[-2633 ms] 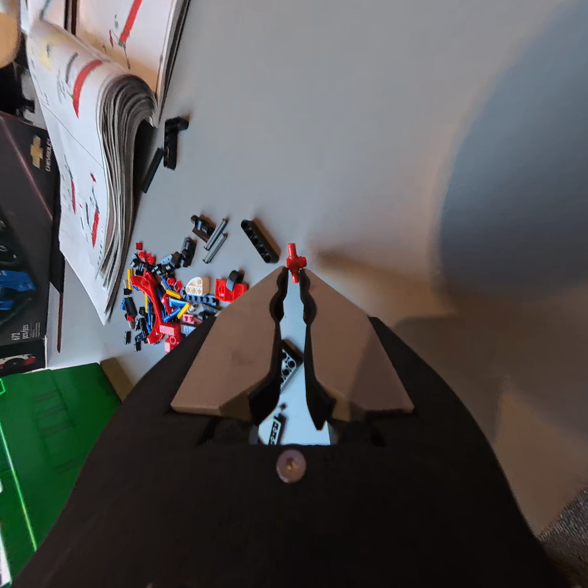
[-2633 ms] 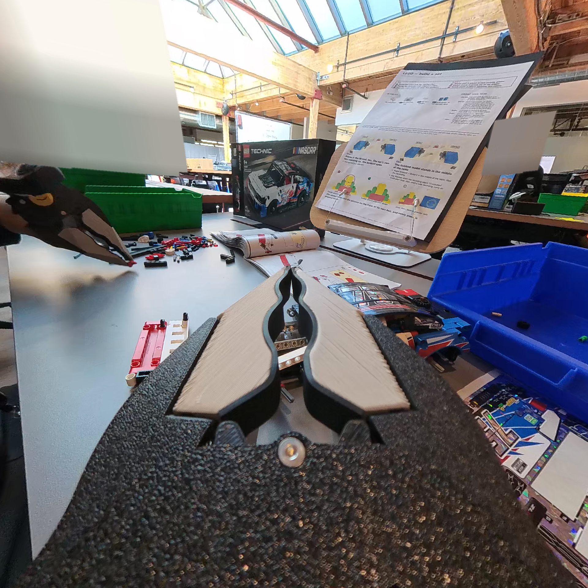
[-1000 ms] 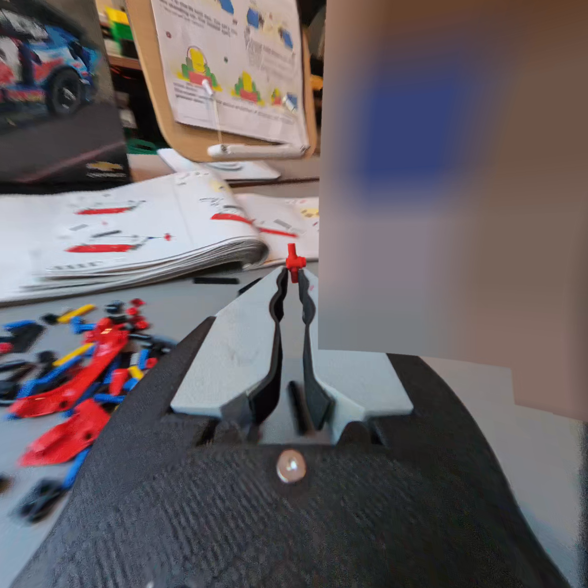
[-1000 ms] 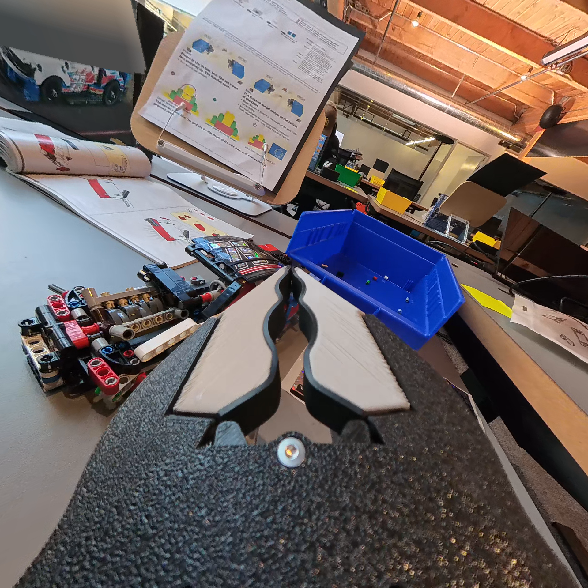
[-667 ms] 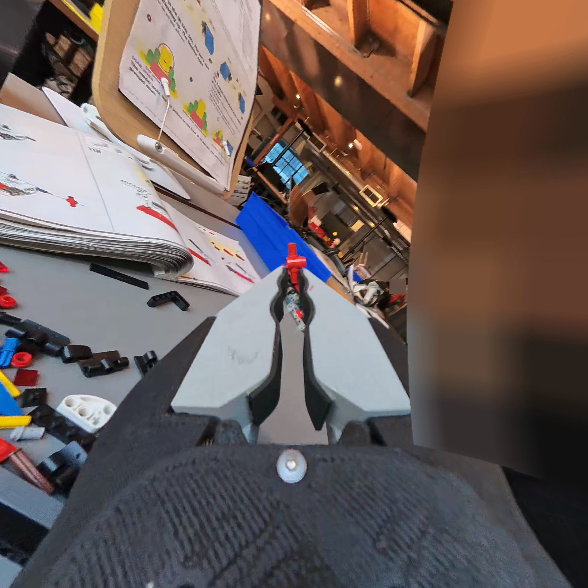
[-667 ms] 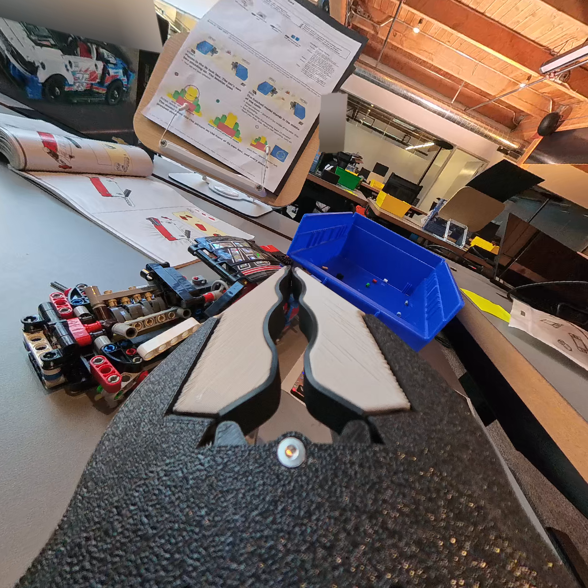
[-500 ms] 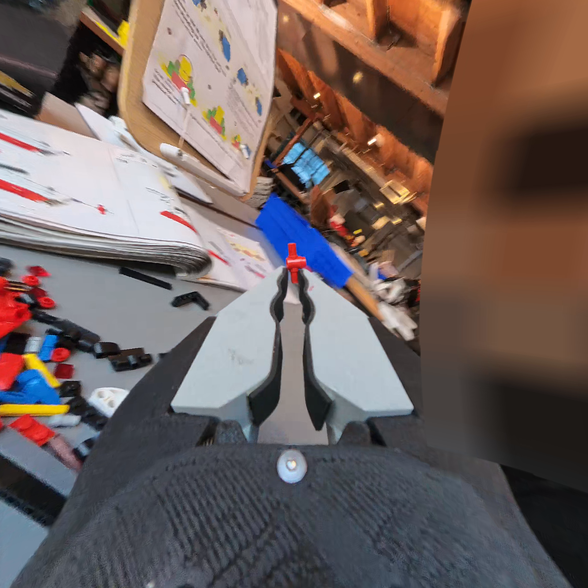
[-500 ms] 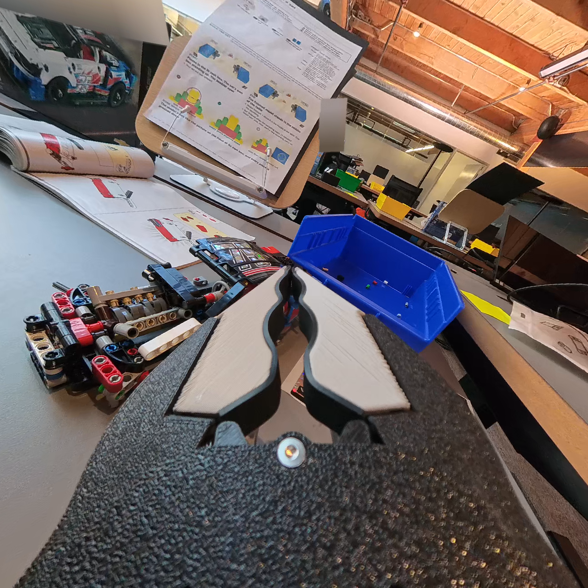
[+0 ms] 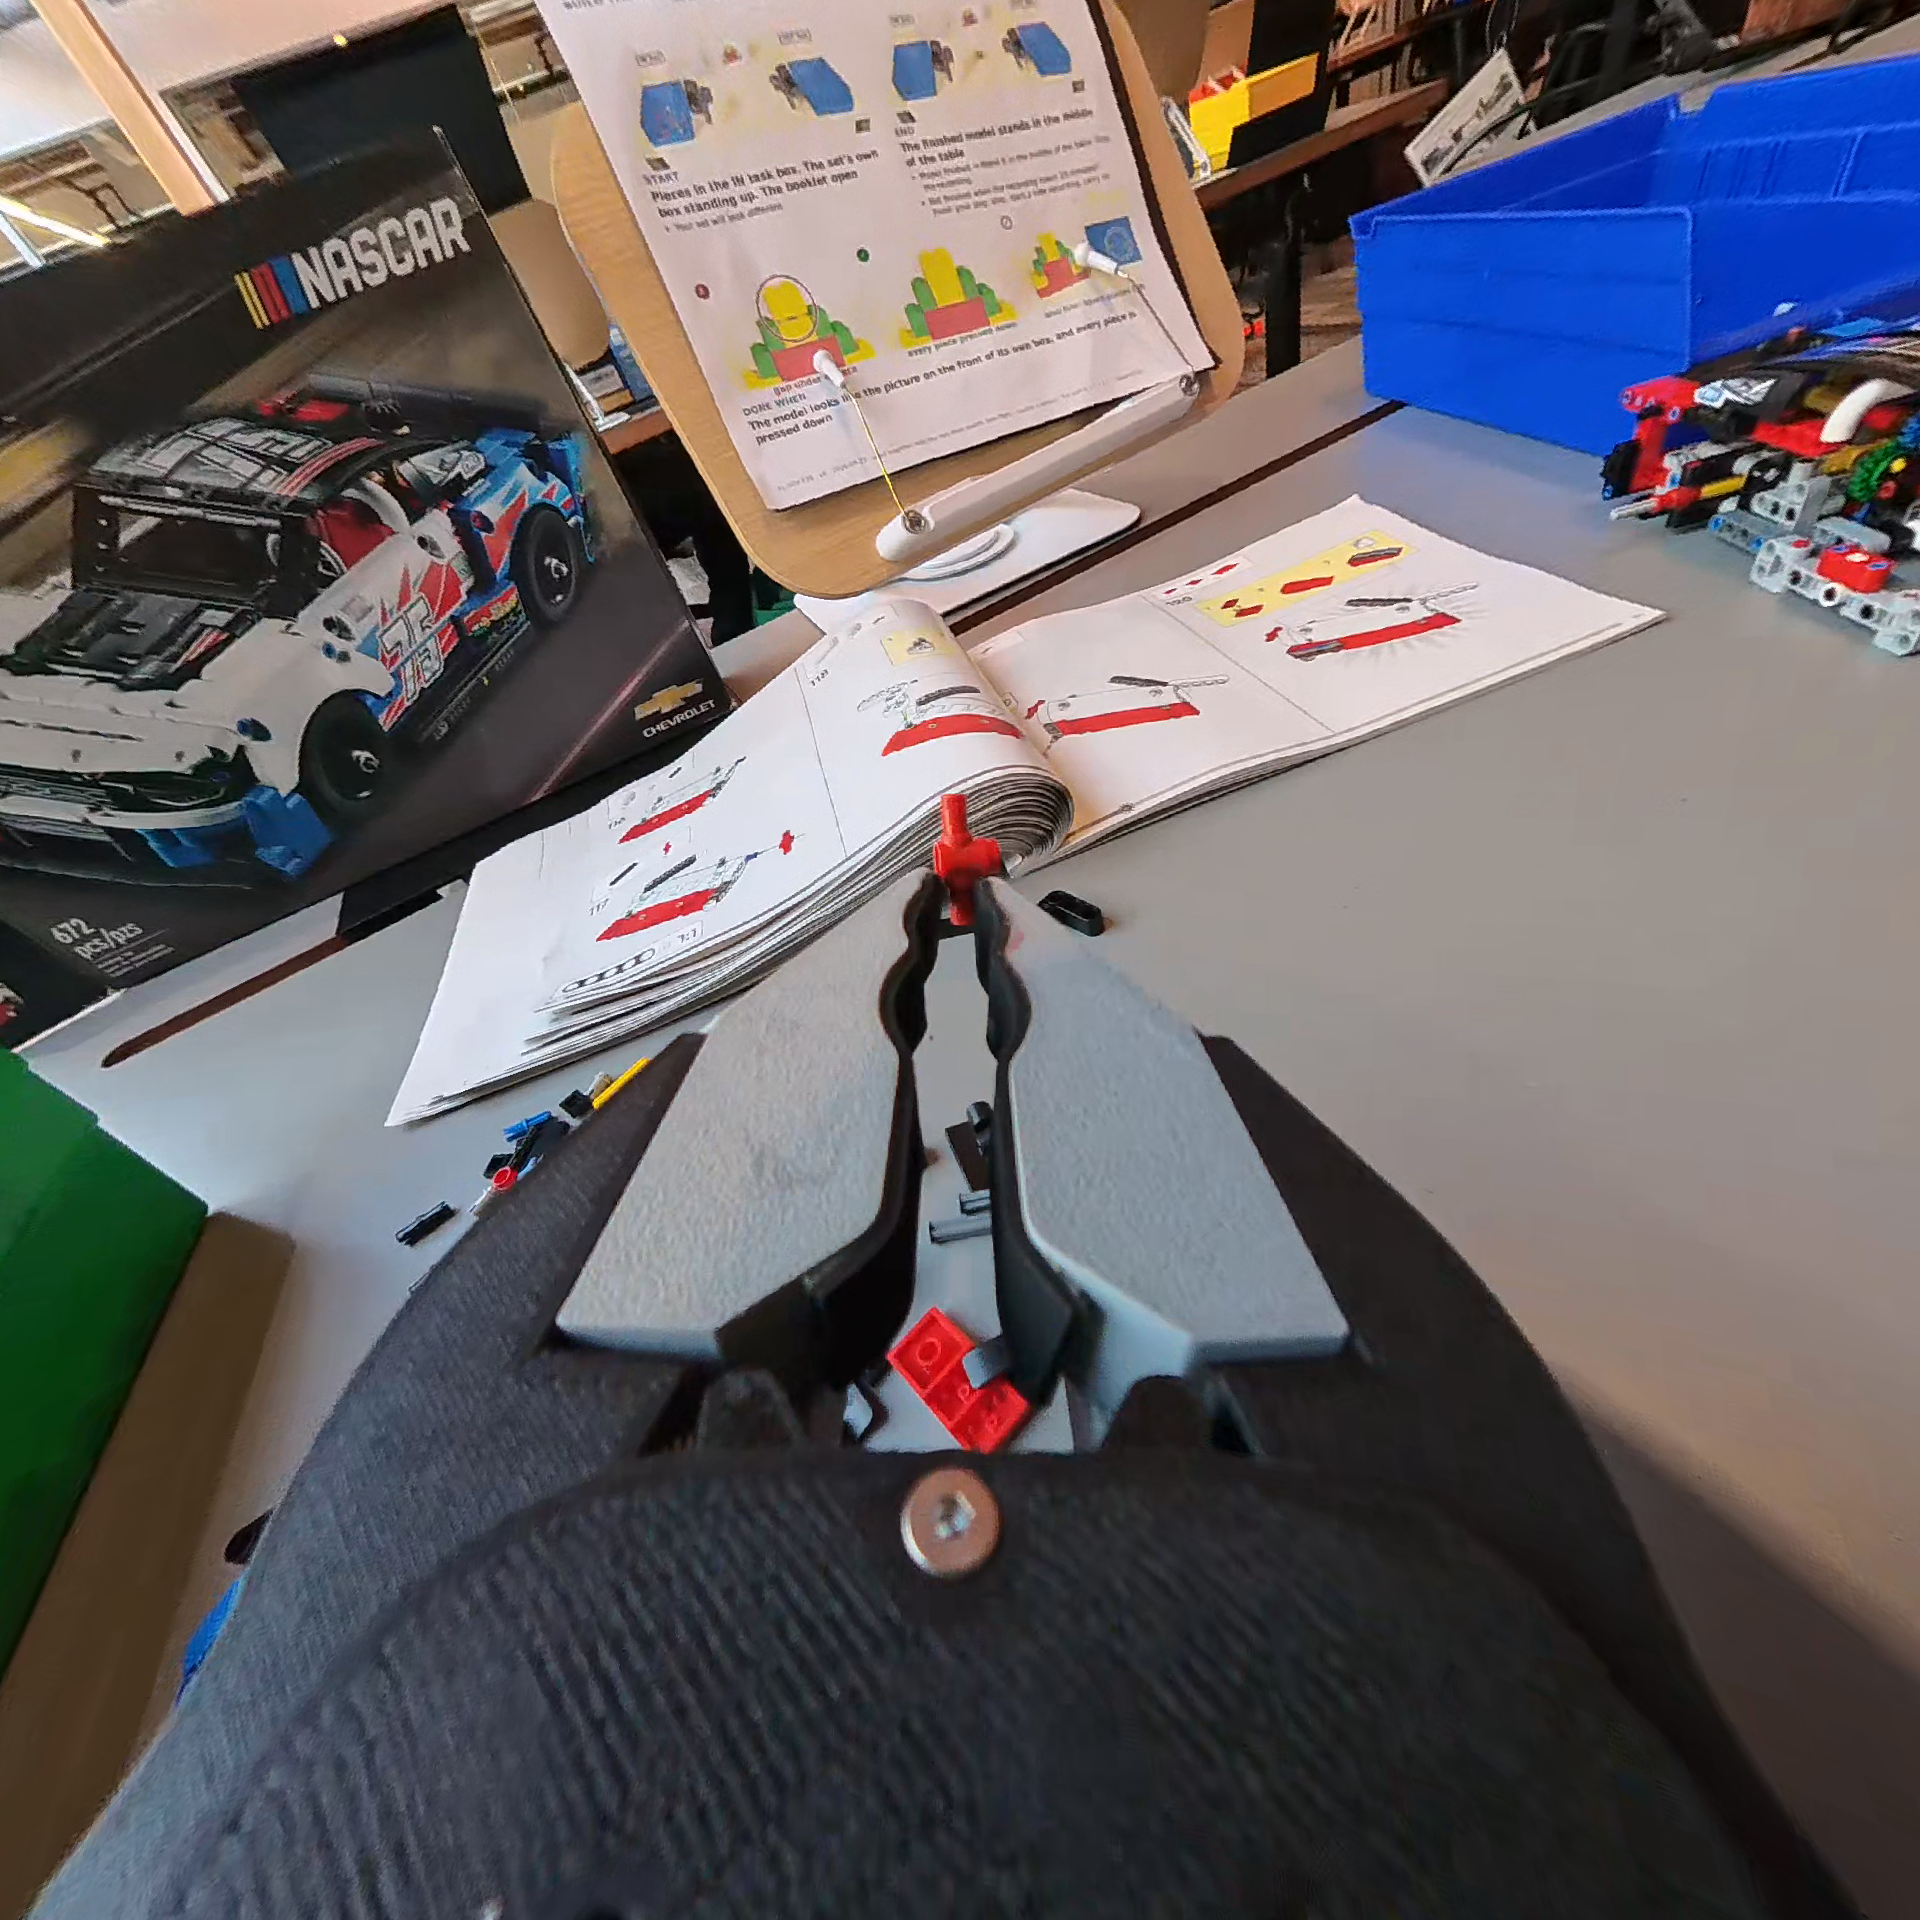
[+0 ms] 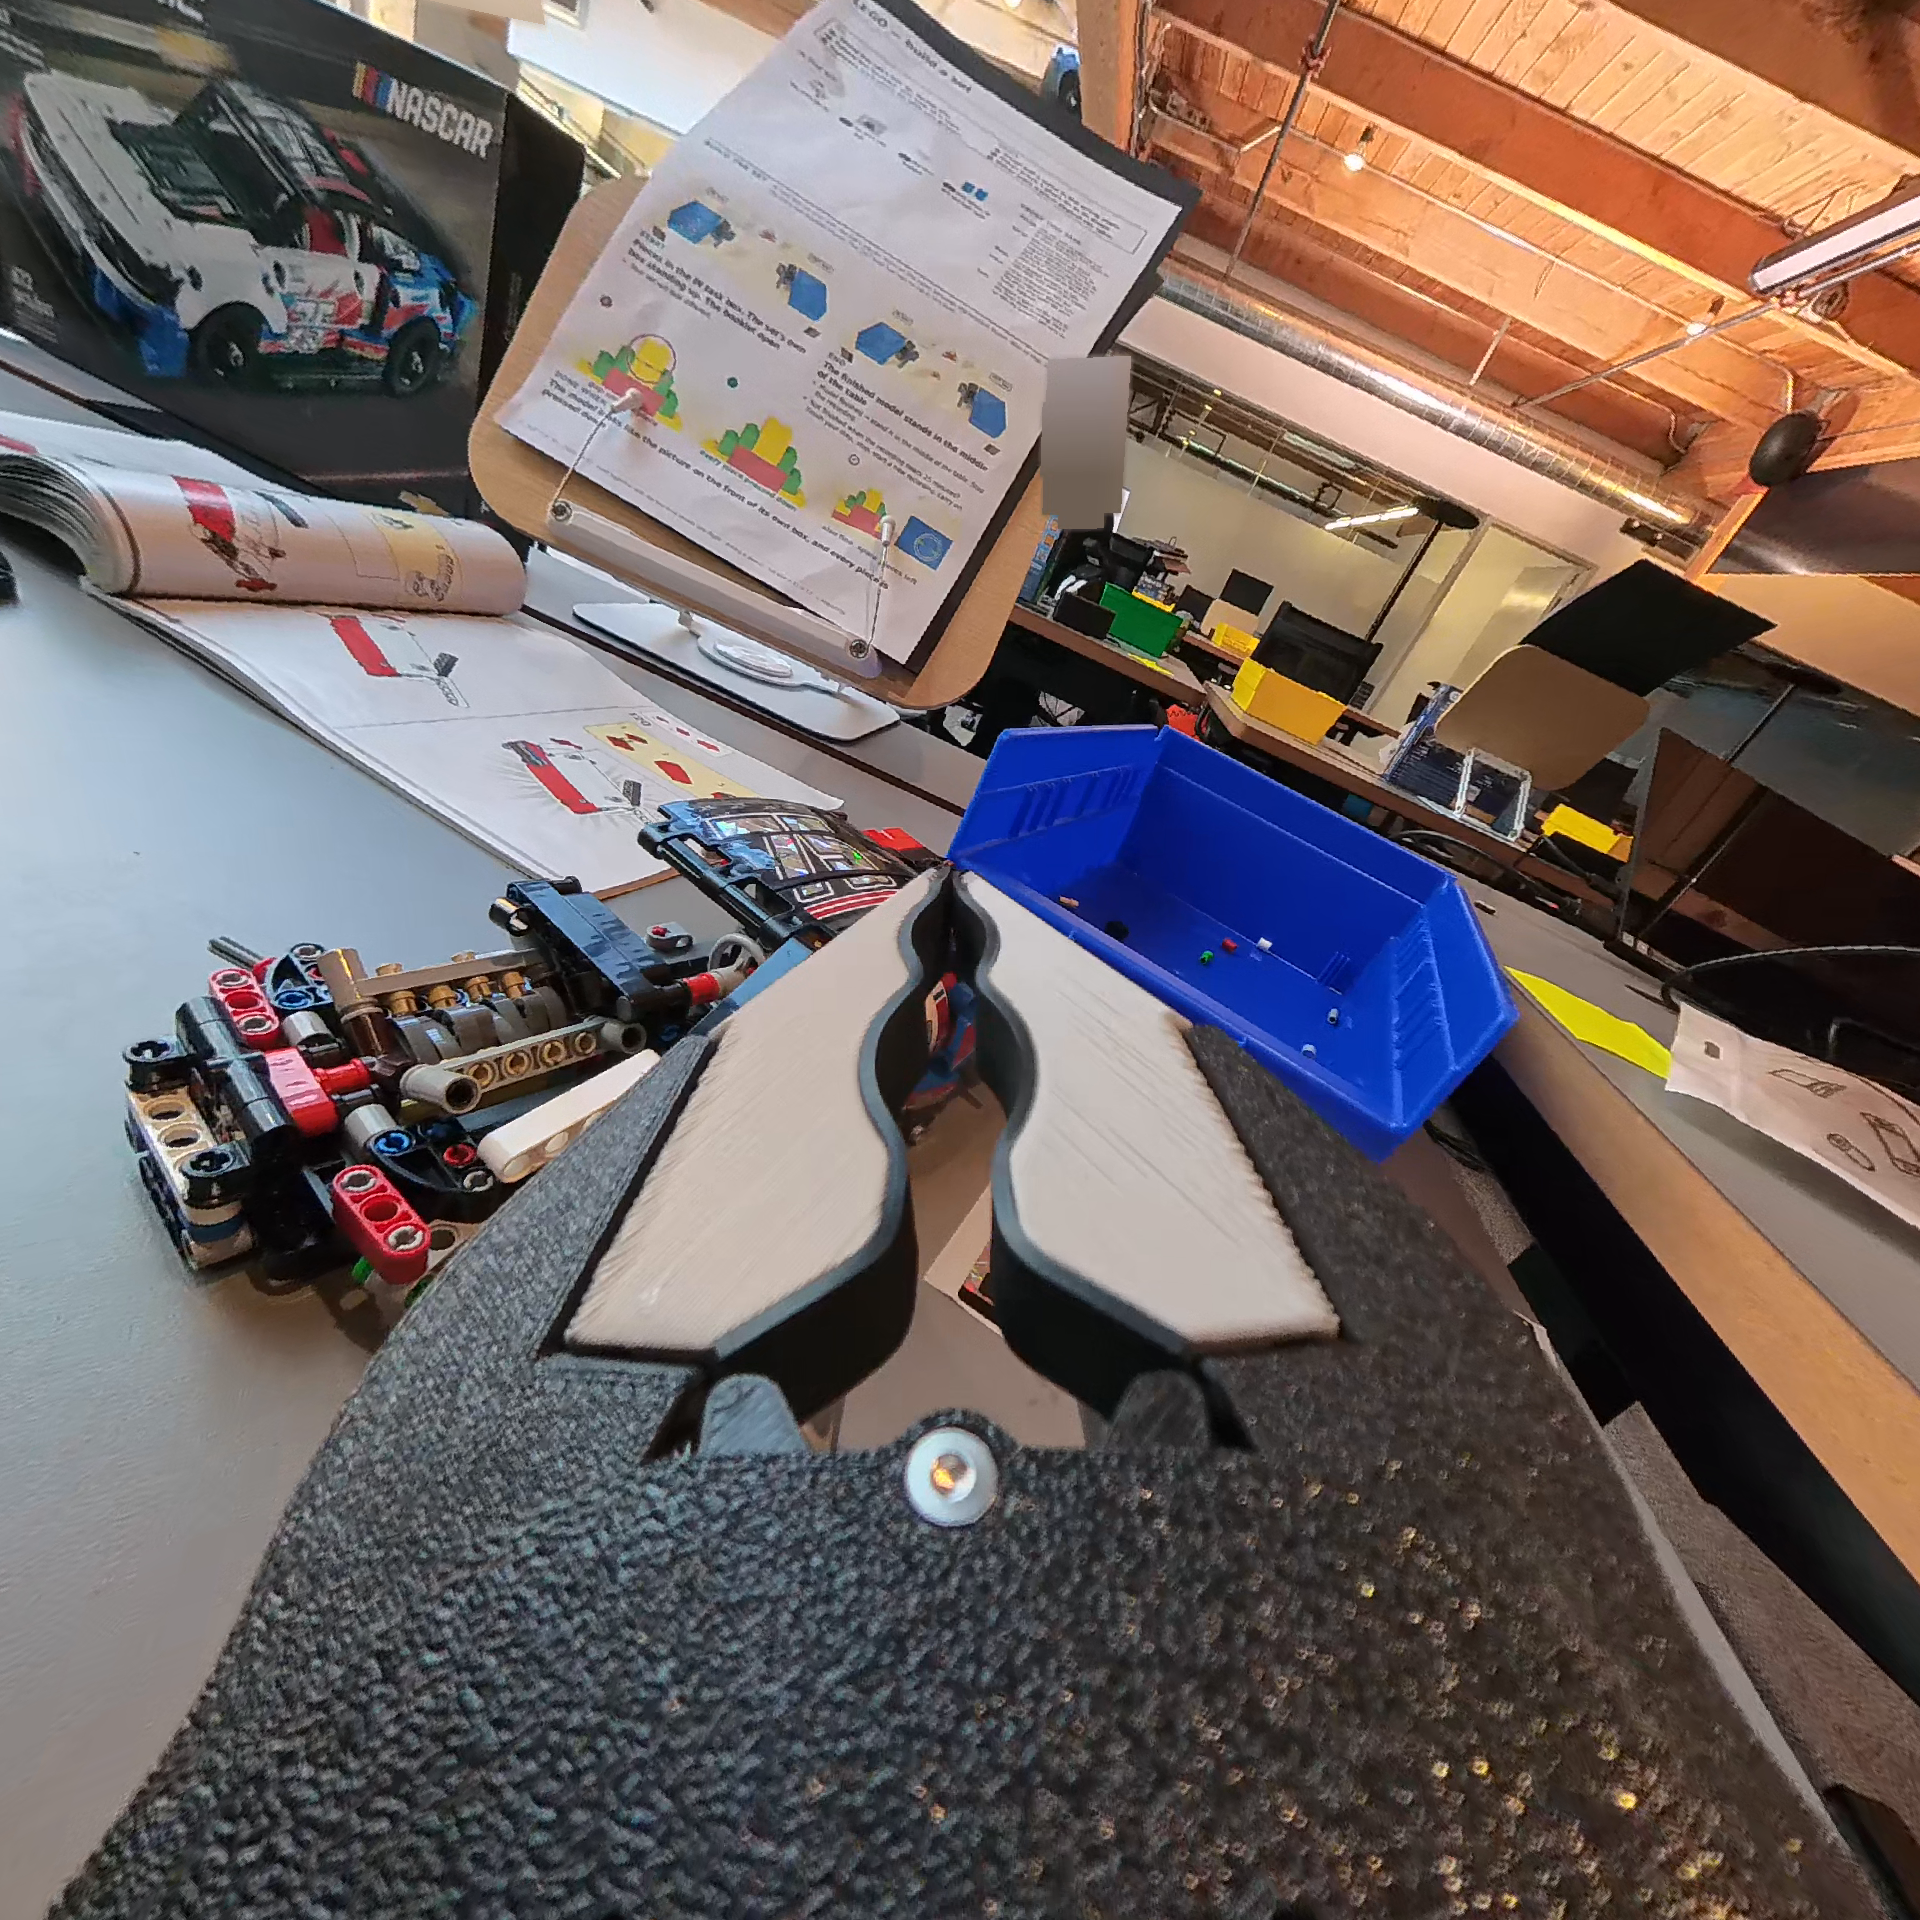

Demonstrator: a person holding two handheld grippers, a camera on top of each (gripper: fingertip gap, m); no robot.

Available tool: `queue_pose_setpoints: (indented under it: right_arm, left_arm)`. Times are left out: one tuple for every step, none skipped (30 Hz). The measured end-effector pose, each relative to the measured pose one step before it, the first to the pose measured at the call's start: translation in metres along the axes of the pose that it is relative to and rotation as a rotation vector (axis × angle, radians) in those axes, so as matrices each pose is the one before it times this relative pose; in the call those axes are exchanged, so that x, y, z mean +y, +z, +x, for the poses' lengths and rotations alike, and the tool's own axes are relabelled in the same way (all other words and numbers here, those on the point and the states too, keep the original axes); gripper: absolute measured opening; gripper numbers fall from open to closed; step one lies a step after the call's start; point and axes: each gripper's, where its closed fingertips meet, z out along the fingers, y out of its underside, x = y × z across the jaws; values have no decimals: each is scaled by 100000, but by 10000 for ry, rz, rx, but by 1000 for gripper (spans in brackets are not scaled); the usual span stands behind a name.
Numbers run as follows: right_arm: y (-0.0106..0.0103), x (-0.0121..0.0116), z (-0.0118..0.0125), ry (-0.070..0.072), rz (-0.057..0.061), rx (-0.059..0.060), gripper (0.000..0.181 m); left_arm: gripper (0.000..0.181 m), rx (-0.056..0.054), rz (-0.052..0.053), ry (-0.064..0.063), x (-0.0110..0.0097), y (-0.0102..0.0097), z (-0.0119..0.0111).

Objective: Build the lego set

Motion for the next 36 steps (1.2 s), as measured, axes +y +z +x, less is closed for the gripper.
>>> queue_pose_setpoints:
  right_arm:
    - [26,23,-18,-15,-23,3,0]
    - [26,28,3,-7,-22,7,0]
    - [25,29,6,-5,-22,10,0]
    - [28,39,3,-12,-25,13,0]
    - [32,36,12,-24,-25,19,0]
    - [27,32,5,-30,-26,20,0]
    - [36,56,9,-26,-31,16,0]
    - [35,49,17,-21,-33,21,0]
    - [32,55,31,-26,-37,29,0]
    - [58,82,12,-31,-50,19,0]
    - [60,84,-16,-37,-55,1,0]
    - [63,70,-28,-45,-52,4,0]
    - [46,71,-7,-51,-49,24,0]
    - [50,76,37,-53,-50,46,0]
    - [50,80,38,-51,-55,54,0]
    - [70,98,40,-49,-64,49,0]
    - [73,110,10,-44,-72,27,0]
    - [89,108,-13,-39,-75,5,0]
    - [90,103,-48,-43,-73,-5,0]
    - [78,87,-51,-48,-65,-4,0]
    - [67,63,-36,-46,-49,7,0]
    - [29,33,-23,-38,-28,6,0]
    - [9,18,-19,-21,-12,5,0]
    - [1,2,10,-2,-4,11,0]
    - [15,21,8,6,-17,-2,0]
    - [35,42,-22,-2,-32,-13,0]
    - [26,35,-31,-18,-26,-13,0]
    - [14,12,-44,-29,-11,-11,0]
    - [12,12,-31,-27,-8,-6,0]
    - [9,5,-29,-14,-6,-7,0]
    - [-1,-2,7,3,4,0,0]
    - [-15,-11,22,12,9,4,0]
    - [0,-19,20,9,13,4,0]
    - [-35,-33,11,-1,33,7,0]
    - [-57,-85,-2,-19,60,8,0]
    - [-59,-110,-36,-44,77,4,0]
  left_arm:
    - [3,-8,-18,-13,27,-34,-62]
    - [3,4,-12,1,19,-33,-23]
    - [3,8,0,12,5,-29,8]
    - [3,-11,9,34,-19,-28,6]
    - [3,4,-1,45,4,-9,40]
    - [3,11,-30,36,37,19,47]
    - [3,9,-37,25,58,25,43]
    - [3,14,-60,17,100,47,33]
    - [3,-12,-61,18,102,31,-33]
    - [3,-17,-18,13,26,-4,-44]
    - [3,5,2,-3,4,-25,-28]
    - [3,-12,-2,-7,4,-31,-62]
    - [3,-29,-13,3,38,-16,-99]
    - [3,-34,-31,11,75,-4,-100]
    - [3,-40,-29,22,74,-12,-114]
    - [3,-50,-25,15,77,-7,-120]
    - [3,-21,-20,1,63,3,-83]
    - [3,-6,-25,-35,66,24,-74]
    - [3,-1,-28,-47,77,11,-76]
    - [3,2,-20,-43,66,16,-73]
    - [3,-8,-17,-39,61,0,-78]
    - [3,-25,-15,-34,73,26,-103]
    - [3,-21,-38,-31,101,29,-103]
    - [3,-13,-45,-25,116,51,-65]
    - [3,-8,-32,-17,89,39,-53]
    - [4,6,-14,-15,51,24,-5]
    - [3,10,-15,-4,35,32,8]
    - [4,6,-23,14,47,31,21]
    - [4,-6,-18,25,28,24,4]
    - [3,-11,-9,14,12,17,-6]
    - [4,11,-31,-1,47,19,4]
    - [3,8,-48,-17,80,54,-22]
    - [3,38,-31,-44,49,31,17]
    - [3,77,-1,-100,-5,30,57]
    - [3,122,23,-189,-49,26,77]
    - [3,139,31,-261,-87,52,80]
